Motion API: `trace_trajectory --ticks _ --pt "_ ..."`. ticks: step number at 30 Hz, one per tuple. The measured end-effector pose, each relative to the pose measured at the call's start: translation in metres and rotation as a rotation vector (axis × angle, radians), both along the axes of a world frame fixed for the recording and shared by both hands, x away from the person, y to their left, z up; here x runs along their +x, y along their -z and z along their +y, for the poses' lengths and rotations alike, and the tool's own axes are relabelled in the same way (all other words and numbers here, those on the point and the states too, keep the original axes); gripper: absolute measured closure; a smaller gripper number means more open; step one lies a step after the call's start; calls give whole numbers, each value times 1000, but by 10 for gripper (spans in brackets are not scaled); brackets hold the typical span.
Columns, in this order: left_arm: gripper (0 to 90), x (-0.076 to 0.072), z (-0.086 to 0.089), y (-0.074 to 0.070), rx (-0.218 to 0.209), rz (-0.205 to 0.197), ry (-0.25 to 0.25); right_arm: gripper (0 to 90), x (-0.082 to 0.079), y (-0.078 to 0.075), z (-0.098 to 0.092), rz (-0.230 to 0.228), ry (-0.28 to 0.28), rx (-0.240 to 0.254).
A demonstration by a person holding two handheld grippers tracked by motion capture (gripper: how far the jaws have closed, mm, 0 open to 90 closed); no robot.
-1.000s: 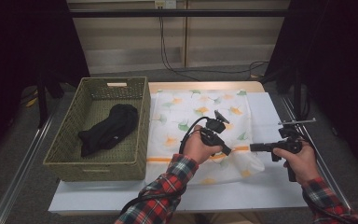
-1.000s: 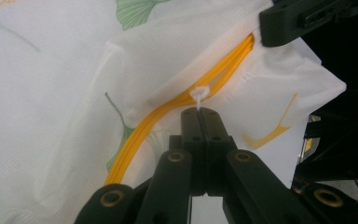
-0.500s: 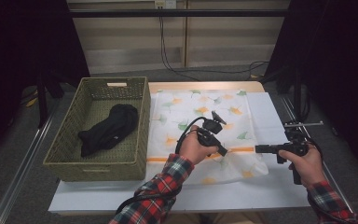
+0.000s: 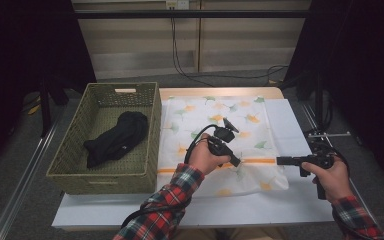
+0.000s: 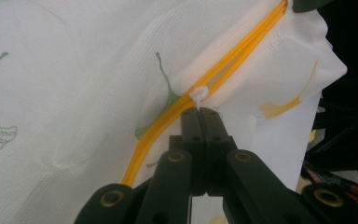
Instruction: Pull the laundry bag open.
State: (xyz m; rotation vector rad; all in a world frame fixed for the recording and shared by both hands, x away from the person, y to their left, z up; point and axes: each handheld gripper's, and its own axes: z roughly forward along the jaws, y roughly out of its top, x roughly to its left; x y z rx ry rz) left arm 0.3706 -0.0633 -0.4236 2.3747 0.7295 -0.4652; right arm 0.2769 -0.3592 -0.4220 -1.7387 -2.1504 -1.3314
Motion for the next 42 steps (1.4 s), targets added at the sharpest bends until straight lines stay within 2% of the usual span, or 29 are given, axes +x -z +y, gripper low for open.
trace_trajectory --ticks 2,9,17,21,23,24,27,31,37,42 --pt "900 0 1 0 15 -9 0 873 0 0 0 2 0 -5" --pt "900 0 5 0 17 -13 -14 873 -1 2 -5 2 11 -5" --pt "900 0 6 -1 34 -22 -6 873 -1 1 -5 1 12 -6" --pt "900 0 8 0 45 -14 -12 873 -1 0 -6 -1 12 -5" --pt "900 1 9 0 49 -16 1 872 -1 0 -7 -2 13 -8" --pt "900 1 9 1 50 -26 1 873 -1 0 -7 -2 15 -9" --pt "900 0 10 -1 43 -12 -10 873 -1 -1 -7 -3 16 -6" --pt "900 1 11 -3 57 -22 -2 873 -1 -1 -7 -2 16 -7" --pt "900 2 16 -3 59 -14 -9 873 -2 0 -9 -2 20 -9" --pt "900 4 21 -2 44 -8 -10 873 -1 0 -9 -2 20 -8"
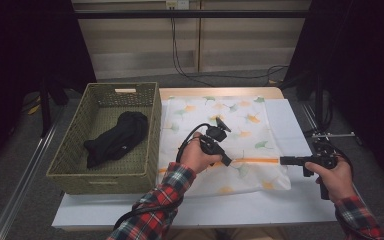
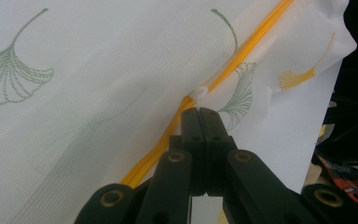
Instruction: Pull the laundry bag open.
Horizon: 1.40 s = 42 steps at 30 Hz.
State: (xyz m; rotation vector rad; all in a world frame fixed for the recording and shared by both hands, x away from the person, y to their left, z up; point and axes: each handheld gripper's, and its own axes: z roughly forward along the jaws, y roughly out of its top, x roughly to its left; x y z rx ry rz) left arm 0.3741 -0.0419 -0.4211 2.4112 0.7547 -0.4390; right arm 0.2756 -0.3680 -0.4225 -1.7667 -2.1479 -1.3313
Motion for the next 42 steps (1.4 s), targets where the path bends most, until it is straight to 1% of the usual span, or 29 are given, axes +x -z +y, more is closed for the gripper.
trace_trajectory --ticks 3,4,5,6,7,8,10,12,16,17,21,23,24,25,27,28,30,31,32,34,36,38,39,40,42 --pt "900 0 1 0 -3 5 0 873 0 0 0 2 -1 0" --pt "900 0 0 0 6 -10 -8 872 0 0 1 4 0 1" --pt "900 0 1 0 19 -7 -7 872 0 0 0 2 2 -5" --pt "900 0 2 1 24 -9 -3 873 0 0 0 4 4 -2" --pt "900 0 2 1 21 -7 -5 873 0 0 -2 4 8 1" --pt "900 1 4 1 20 -3 9 873 0 0 -2 5 8 4" --pt "900 0 6 1 26 -6 1 872 0 0 -3 5 10 -1" --pt "900 1 7 1 21 -2 -11 873 0 1 -3 5 10 -2" --pt "900 1 10 1 21 5 -8 873 1 2 -3 5 7 -2" --pt "900 1 10 1 20 -1 -6 873 1 2 -3 7 6 -5" --pt "900 1 11 1 25 0 -12 872 1 1 -4 9 11 -3" --pt "900 2 12 2 10 6 -8 872 0 1 -5 13 15 -1" --pt "900 2 13 2 12 7 -6 872 0 1 -5 12 13 -3" --pt "900 2 13 2 21 -1 -9 873 0 1 -5 13 13 -3" --pt "900 3 16 2 14 5 -13 873 0 1 -4 14 13 -7" --pt "900 2 16 2 17 0 -18 873 0 1 -4 8 9 -6" --pt "900 3 18 1 28 5 -14 873 0 1 -4 4 7 -17" --pt "900 2 18 2 16 3 -18 873 0 1 -4 4 7 -16" --pt "900 3 19 2 16 10 -8 872 0 1 -4 5 7 -13" --pt "900 2 19 2 25 10 -27 872 0 1 -4 6 8 -12" --pt "900 3 20 2 20 13 -20 872 0 1 -5 13 13 -10" --pt "900 4 21 2 20 19 -12 873 0 2 -5 11 16 -8" --pt "900 3 22 2 20 18 -18 873 1 2 -5 10 14 -8" --pt "900 4 23 2 21 3 -15 872 1 2 -6 9 14 -9" --pt "900 3 23 1 18 18 -27 872 1 2 -6 10 15 -8"
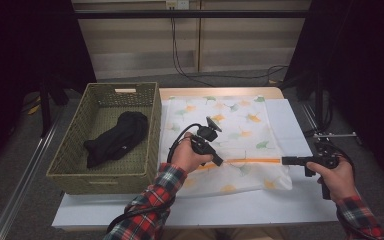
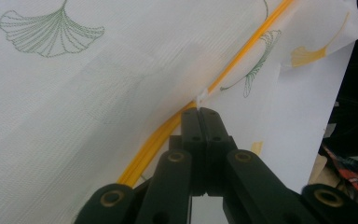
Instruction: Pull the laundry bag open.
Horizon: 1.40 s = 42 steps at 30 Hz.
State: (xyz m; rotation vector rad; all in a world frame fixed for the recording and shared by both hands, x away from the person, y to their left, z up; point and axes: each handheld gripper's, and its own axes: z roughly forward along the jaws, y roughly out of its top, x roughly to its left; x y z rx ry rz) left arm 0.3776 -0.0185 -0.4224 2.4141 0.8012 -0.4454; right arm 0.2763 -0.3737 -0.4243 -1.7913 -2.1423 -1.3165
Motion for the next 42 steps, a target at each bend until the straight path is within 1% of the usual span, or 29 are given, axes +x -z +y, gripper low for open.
trace_trajectory --ticks 2,3,5,6,8,9,11,12,14,15,16,17,19,21,22,24,26,27,29,30,31,33,35,37,40,42 --pt "900 0 1 0 -5 -9 3 873 0 0 0 0 1 3" --pt "900 0 1 0 -6 -11 -5 873 0 0 0 0 -2 1" --pt "900 0 2 -1 4 -16 -5 873 0 0 0 3 -3 -2" --pt "900 1 3 -2 3 -10 1 872 0 0 0 1 -2 3" --pt "900 0 4 -2 6 -13 -10 873 0 0 0 -1 0 -1" --pt "900 1 5 -2 3 -8 -2 873 0 0 0 -1 0 1" --pt "900 1 6 -3 7 -15 -8 873 0 0 0 -1 1 -1" --pt "900 2 7 -4 18 -17 4 873 0 0 0 0 2 1" --pt "900 2 8 -4 21 -19 -6 872 0 0 0 7 5 1" --pt "900 2 10 -5 24 -18 -10 873 0 1 0 8 6 2" --pt "900 3 11 -5 12 -14 -14 872 0 0 -1 9 5 4" --pt "900 3 12 -5 17 -13 -10 873 0 0 -1 7 5 9" --pt "900 3 14 -6 16 -13 -12 872 0 0 -1 2 4 5" --pt "900 4 16 -5 6 -13 -8 873 0 0 -1 3 4 3" --pt "900 4 16 -6 17 -4 -11 873 0 0 0 5 4 6" --pt "900 5 18 -6 17 -11 -18 873 0 0 0 7 4 6" --pt "900 5 20 -6 14 -5 -13 872 0 0 -1 7 5 7" --pt "900 5 20 -6 20 -8 -19 873 0 0 -1 6 5 8" --pt "900 5 22 -7 20 -8 -22 873 0 1 -1 6 6 4" --pt "900 5 23 -7 12 -10 -14 872 0 1 -1 5 6 6" --pt "900 5 24 -8 14 -9 -28 873 0 1 -1 5 5 7" --pt "900 5 26 -8 14 -5 -22 872 0 1 -1 3 7 5" --pt "900 4 26 -8 7 -8 -30 872 0 1 0 3 6 7" --pt "900 5 26 -8 18 -6 -25 872 0 1 0 5 5 5" --pt "900 4 26 -7 9 -2 -22 872 1 1 0 6 6 4" --pt "900 4 26 -7 18 -4 -26 872 1 1 0 7 6 4"
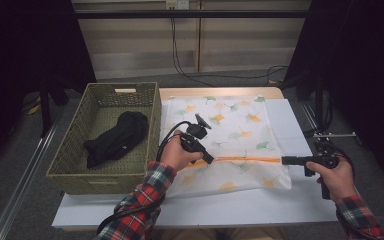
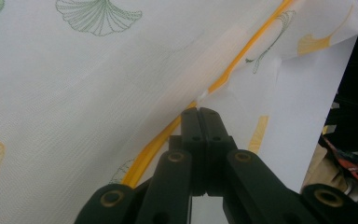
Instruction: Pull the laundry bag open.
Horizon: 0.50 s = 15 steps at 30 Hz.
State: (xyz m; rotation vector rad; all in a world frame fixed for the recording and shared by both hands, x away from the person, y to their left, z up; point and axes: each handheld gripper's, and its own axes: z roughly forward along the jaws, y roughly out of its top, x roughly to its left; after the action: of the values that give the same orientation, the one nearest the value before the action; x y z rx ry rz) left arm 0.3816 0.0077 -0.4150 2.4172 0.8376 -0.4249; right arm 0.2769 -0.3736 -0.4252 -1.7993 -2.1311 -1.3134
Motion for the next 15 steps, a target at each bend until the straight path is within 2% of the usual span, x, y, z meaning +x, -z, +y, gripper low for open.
trace_trajectory --ticks 1,4,7,9,10,13,15 --pt "900 0 0 0 14 -10 2 872 0 0 0 0 1 -4" --pt "900 0 3 0 2 5 2 872 0 1 -1 -1 1 -4" --pt "900 0 4 0 29 -9 2 872 0 1 -1 1 3 -10" --pt "900 0 6 -1 17 -1 -3 872 1 1 -2 2 5 -5" --pt "900 0 7 -1 23 -10 2 872 1 1 -2 2 5 -3" --pt "900 0 9 -2 28 5 12 873 0 1 -2 3 4 -2" --pt "900 0 10 -3 30 -1 -3 872 0 1 -1 5 4 -7"
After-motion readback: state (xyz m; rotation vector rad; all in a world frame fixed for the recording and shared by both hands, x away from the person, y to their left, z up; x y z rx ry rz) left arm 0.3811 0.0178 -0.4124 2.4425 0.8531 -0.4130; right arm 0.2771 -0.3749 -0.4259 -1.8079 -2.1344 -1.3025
